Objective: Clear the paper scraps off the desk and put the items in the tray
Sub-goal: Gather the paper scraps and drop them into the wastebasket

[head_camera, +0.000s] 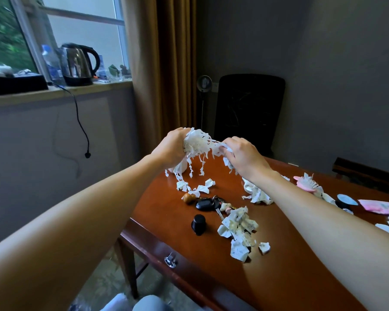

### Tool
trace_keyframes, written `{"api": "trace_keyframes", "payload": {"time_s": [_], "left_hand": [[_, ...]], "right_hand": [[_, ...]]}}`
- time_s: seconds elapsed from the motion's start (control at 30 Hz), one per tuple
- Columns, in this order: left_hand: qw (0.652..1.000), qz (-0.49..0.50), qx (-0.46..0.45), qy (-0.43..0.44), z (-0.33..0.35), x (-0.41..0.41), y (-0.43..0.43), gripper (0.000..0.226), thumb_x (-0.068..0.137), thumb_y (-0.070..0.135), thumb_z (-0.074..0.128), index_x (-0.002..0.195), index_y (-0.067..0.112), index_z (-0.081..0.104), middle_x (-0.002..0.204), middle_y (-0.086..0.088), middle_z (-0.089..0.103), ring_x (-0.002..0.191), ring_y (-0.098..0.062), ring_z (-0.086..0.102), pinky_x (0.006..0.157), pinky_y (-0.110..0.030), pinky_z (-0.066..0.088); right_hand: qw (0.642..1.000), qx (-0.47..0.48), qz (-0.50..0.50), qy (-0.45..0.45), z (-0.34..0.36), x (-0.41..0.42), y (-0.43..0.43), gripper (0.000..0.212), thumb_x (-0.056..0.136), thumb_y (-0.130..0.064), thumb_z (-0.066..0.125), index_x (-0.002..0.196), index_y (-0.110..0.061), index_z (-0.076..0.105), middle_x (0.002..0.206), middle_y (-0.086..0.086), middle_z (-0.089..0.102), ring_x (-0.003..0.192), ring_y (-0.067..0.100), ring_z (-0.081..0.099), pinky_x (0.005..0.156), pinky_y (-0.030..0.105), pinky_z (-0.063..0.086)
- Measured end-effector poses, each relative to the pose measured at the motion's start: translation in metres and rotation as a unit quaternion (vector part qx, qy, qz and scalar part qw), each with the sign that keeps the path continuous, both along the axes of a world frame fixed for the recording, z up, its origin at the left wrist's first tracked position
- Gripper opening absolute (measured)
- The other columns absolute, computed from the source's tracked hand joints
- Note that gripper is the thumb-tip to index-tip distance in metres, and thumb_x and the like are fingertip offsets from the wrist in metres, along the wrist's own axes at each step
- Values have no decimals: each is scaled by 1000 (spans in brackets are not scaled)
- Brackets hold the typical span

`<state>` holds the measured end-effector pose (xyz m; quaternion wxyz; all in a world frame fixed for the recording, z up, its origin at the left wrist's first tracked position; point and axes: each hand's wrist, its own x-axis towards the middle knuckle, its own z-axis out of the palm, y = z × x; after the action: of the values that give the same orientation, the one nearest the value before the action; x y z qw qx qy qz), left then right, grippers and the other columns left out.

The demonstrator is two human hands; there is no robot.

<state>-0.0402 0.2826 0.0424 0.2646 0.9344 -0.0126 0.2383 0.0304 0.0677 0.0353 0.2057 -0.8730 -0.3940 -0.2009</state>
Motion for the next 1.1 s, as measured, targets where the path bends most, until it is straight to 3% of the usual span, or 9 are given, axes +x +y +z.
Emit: {"api": "trace_keyframes", "payload": {"time_s": [0.33, 0.6, 0.73, 0.9, 1.1], "left_hand": [[999, 26, 24, -23, 8, -43, 25, 22, 85, 3, 69, 100, 18, 64, 100, 1, 60, 93, -17, 60, 78, -31, 56], [997, 79, 20, -10, -1, -91, 51, 22, 83, -1, 64, 96, 16, 62, 98, -3, 60, 89, -19, 60, 73, -28, 50], [995, 102, 13, -2, -7, -123, 66, 26, 83, -3, 61, 94, 20, 60, 96, 0, 58, 85, -17, 59, 67, -22, 44], [990, 140, 27, 2, -14, -163, 95, 20, 84, -2, 58, 95, 15, 60, 96, -5, 60, 88, -21, 57, 73, -30, 46], [979, 200, 16, 27, -35, -209, 133, 31, 81, -8, 57, 105, 12, 62, 101, -7, 60, 91, -24, 61, 76, -38, 55]], "right_hand": [[999, 3, 36, -22, 5, -24, 32, 28, 103, -28, 45, 114, -9, 62, 104, 9, 61, 98, 22, 57, 75, 26, 40], [996, -8, 88, -8, 0, -54, 69, 27, 103, -30, 45, 108, -8, 62, 98, 8, 59, 94, 23, 55, 77, 36, 47], [993, -9, 116, -15, -4, -73, 95, 26, 103, -27, 47, 104, -6, 61, 92, 6, 57, 90, 22, 55, 71, 29, 40], [987, -7, 158, -2, -13, -100, 130, 25, 103, -28, 47, 103, -7, 61, 94, 9, 59, 92, 25, 56, 76, 41, 48], [979, 2, 201, 42, -30, -136, 177, 25, 103, -27, 47, 105, -8, 62, 98, 9, 60, 95, 25, 56, 75, 34, 42]]}}
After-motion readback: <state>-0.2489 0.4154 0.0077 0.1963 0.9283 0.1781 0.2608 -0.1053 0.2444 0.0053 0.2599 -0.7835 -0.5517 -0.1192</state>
